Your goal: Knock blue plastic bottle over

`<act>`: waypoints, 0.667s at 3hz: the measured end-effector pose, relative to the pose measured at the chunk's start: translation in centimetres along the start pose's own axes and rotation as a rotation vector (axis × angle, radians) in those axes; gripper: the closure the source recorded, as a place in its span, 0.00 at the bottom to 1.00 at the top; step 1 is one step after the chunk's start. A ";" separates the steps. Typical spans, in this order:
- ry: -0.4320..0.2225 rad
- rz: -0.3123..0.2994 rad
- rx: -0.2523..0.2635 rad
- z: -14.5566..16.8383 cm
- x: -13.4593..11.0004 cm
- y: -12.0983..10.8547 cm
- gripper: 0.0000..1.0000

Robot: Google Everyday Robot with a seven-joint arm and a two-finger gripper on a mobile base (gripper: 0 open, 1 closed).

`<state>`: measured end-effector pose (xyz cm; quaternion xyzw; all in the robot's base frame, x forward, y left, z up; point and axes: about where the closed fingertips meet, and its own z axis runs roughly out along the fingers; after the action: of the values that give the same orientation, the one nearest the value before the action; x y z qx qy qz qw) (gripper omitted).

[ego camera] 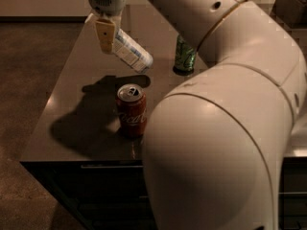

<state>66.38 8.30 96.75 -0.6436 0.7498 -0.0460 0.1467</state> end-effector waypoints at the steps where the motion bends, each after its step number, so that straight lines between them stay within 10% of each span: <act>1: 0.117 -0.059 0.008 2.0 0.2 0.3 0.82; 2: 0.185 -0.102 0.007 3.7 0.3 0.9 0.58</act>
Offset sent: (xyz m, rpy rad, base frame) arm -0.0222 -0.0128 -0.0553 -0.3632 0.1048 0.0602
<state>66.56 8.63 92.99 -0.6732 0.7263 -0.1155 0.0767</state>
